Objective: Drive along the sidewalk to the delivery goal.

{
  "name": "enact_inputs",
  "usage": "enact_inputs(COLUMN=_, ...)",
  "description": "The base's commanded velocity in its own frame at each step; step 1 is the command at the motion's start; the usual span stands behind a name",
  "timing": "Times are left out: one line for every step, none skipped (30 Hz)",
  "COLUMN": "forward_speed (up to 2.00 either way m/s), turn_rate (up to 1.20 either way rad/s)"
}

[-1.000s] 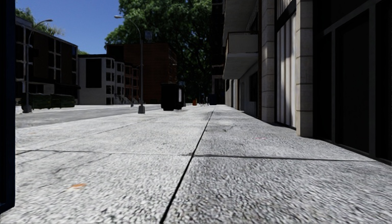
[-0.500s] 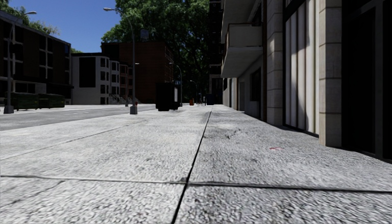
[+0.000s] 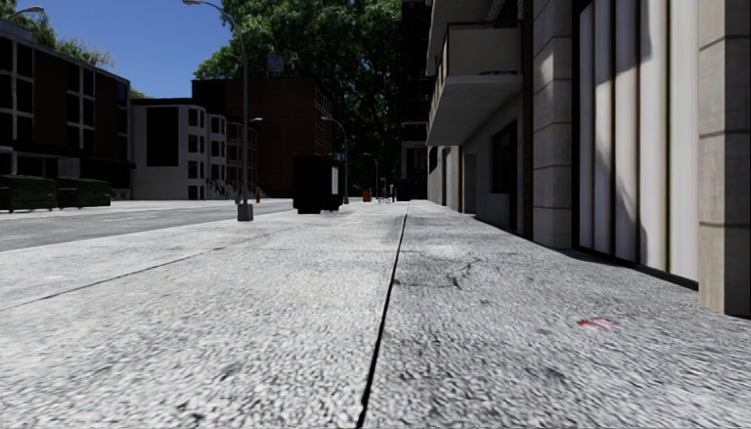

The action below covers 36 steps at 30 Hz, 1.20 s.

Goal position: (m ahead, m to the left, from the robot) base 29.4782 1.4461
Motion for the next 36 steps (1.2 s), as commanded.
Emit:
enact_inputs(forward_speed=2.0, turn_rate=0.0)
enact_inputs(forward_speed=2.0, turn_rate=0.0)
enact_inputs(forward_speed=2.0, turn_rate=0.0)
enact_inputs(forward_speed=2.0, turn_rate=0.0)
enact_inputs(forward_speed=2.0, turn_rate=0.0)
enact_inputs(forward_speed=2.0, turn_rate=0.0)
enact_inputs(forward_speed=2.0, turn_rate=0.0)
enact_inputs(forward_speed=2.0, turn_rate=0.0)
enact_inputs(forward_speed=2.0, turn_rate=0.0)
enact_inputs(forward_speed=2.0, turn_rate=0.0)
enact_inputs(forward_speed=2.0, turn_rate=0.0)
enact_inputs(forward_speed=2.0, turn_rate=0.0)
enact_inputs(forward_speed=2.0, turn_rate=0.0)
enact_inputs(forward_speed=2.0, turn_rate=0.0)
enact_inputs(forward_speed=2.0, turn_rate=0.0)
enact_inputs(forward_speed=2.0, turn_rate=0.0)
enact_inputs(forward_speed=2.0, turn_rate=0.0)
enact_inputs(forward_speed=2.0, turn_rate=0.0)
enact_inputs(forward_speed=2.0, turn_rate=0.0)
enact_inputs(forward_speed=2.0, turn_rate=0.0)
enact_inputs(forward_speed=2.0, turn_rate=0.0)
enact_inputs(forward_speed=2.0, turn_rate=0.0)
enact_inputs(forward_speed=2.0, turn_rate=0.0)
enact_inputs(forward_speed=2.0, turn_rate=0.0)
enact_inputs(forward_speed=2.0, turn_rate=0.0)
enact_inputs(forward_speed=2.0, turn_rate=0.0)
enact_inputs(forward_speed=2.0, turn_rate=0.0)
enact_inputs(forward_speed=2.0, turn_rate=0.0)
enact_inputs(forward_speed=2.0, turn_rate=0.0)
enact_inputs(forward_speed=2.0, turn_rate=0.0)
enact_inputs(forward_speed=2.0, turn_rate=0.0)
enact_inputs(forward_speed=2.0, turn_rate=0.0)
enact_inputs(forward_speed=2.0, turn_rate=0.0)
enact_inputs(forward_speed=2.0, turn_rate=0.0)
enact_inputs(forward_speed=2.0, turn_rate=0.0)
enact_inputs(forward_speed=2.0, turn_rate=0.0)
